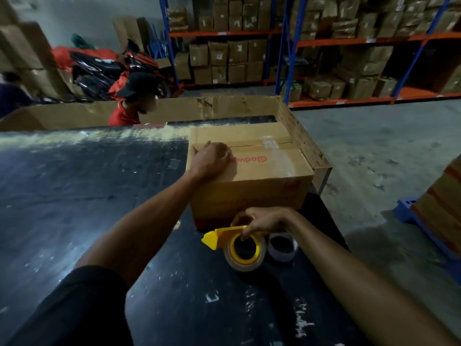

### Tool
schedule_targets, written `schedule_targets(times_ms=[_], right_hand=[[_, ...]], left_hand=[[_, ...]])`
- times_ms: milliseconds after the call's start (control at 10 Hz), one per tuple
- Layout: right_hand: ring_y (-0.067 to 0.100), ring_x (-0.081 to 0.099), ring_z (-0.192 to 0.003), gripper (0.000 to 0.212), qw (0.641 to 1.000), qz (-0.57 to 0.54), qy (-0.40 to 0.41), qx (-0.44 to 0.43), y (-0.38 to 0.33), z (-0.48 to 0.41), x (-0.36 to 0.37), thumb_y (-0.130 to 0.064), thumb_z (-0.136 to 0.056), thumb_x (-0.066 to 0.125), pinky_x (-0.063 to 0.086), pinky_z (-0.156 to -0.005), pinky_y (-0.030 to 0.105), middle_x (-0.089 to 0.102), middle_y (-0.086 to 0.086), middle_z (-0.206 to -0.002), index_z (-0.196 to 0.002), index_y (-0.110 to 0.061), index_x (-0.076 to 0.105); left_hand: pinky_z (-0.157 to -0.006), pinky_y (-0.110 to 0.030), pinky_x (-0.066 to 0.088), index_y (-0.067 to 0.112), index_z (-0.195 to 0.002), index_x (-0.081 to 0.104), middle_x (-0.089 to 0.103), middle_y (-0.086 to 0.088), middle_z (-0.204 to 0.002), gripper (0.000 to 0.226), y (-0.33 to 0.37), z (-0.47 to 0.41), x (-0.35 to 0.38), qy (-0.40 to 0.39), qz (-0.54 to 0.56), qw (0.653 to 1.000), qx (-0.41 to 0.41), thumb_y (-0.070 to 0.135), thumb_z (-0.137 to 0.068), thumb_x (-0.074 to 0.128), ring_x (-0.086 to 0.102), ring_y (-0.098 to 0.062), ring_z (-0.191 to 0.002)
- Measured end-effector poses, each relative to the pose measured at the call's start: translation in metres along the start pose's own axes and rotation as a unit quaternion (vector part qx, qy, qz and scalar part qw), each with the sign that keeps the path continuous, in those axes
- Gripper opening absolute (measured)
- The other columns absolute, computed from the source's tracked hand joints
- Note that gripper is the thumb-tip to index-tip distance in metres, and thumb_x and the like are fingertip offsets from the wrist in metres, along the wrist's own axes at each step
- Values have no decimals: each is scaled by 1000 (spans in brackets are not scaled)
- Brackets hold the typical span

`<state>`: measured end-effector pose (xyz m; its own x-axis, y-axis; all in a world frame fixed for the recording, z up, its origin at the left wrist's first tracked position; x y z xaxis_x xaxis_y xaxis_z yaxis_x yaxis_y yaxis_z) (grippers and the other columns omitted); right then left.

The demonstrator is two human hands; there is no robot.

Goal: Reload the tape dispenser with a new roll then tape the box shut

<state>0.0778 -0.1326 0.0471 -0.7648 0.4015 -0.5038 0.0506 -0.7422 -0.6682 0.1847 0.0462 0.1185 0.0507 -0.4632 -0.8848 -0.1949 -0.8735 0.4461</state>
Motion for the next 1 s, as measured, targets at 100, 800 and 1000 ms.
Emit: schedule_targets(times_ms=[100, 800, 1000], right_hand=[[29, 61, -115, 43, 1000, -17, -17, 4, -7, -24, 14, -32, -82, 76, 52, -90, 45, 64, 10, -127, -124, -32, 67], [23, 65, -114, 40, 992, 63, 104, 35, 22, -60, 40, -28, -92, 70, 53, -97, 39, 68, 0, -129, -132, -31, 66], [32, 37, -142, 56, 968, 82, 234, 32, 17, -43, 57, -37, -96, 62, 24, -117, 52, 47, 5, -153, -149, -35, 44]], left_hand=[[-123, -69, -4, 30, -147, 50, 42, 0, -162, 55, -21, 16, -8, -8, -83, 996, 24, 59, -102, 41, 23, -28, -157], [-118, -72, -12, 34, -161, 25, 15, 5, -172, 64, -34, 36, -1, -25, -116, 992, 33, 63, -103, 25, -12, -28, -159], [-119, -74, -5, 25, -157, 37, 30, -2, -168, 58, -24, 54, -4, 102, -169, 979, 48, 51, -107, 25, 2, -28, -161]])
Point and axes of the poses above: each hand's wrist, its own z-axis away from the middle knuckle, its own x-axis out of the palm, y = z × x, the point moved 2 cm from there along -z, towards the middle knuckle
